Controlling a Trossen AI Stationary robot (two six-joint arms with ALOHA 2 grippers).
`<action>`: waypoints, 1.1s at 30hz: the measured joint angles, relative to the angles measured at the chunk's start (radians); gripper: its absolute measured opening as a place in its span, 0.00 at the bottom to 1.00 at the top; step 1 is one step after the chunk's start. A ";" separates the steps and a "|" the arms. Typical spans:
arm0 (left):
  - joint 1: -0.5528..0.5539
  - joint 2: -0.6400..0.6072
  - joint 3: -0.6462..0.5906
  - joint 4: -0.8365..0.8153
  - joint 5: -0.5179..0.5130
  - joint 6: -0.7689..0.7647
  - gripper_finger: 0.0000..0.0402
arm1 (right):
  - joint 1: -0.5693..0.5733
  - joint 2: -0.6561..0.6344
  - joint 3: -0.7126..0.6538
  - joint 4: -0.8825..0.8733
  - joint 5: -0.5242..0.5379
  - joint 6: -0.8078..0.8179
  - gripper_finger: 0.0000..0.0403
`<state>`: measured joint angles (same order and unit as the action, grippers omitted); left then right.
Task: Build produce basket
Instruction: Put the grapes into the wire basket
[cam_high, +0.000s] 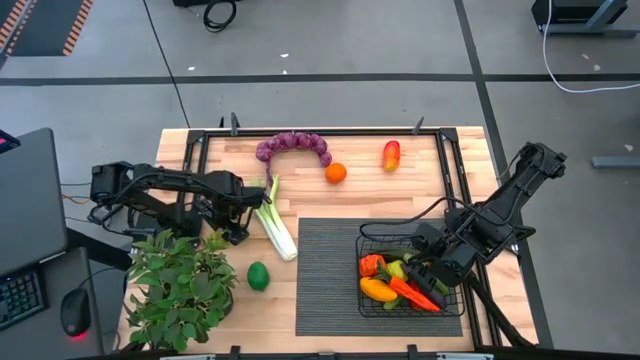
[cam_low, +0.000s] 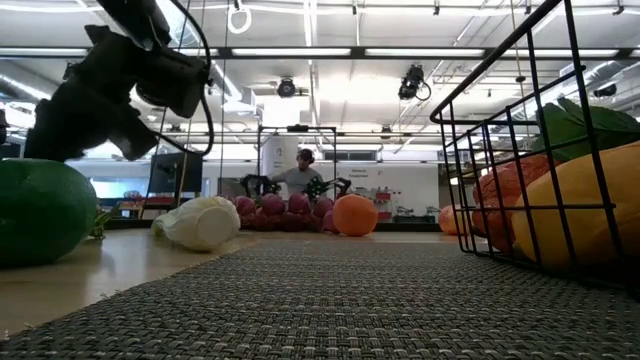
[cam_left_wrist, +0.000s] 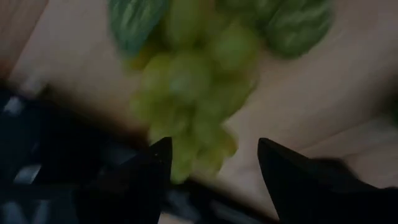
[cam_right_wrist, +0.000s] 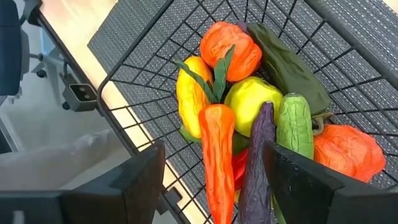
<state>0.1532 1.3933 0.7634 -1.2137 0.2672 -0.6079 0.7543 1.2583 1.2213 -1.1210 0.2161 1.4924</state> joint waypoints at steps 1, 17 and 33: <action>0.000 0.000 -0.009 0.032 0.000 0.000 0.61 | -0.001 0.000 0.000 0.000 0.000 0.006 0.67; 0.001 0.000 -0.171 0.177 0.002 0.026 0.56 | -0.090 0.000 0.000 0.000 0.000 0.025 0.67; 0.000 0.001 0.080 0.159 0.007 0.030 0.26 | -0.118 0.000 0.000 0.058 0.008 -0.015 0.67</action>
<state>0.1533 1.3941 0.8434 -1.0544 0.2745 -0.5776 0.6359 1.2583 1.2213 -1.0633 0.2237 1.4772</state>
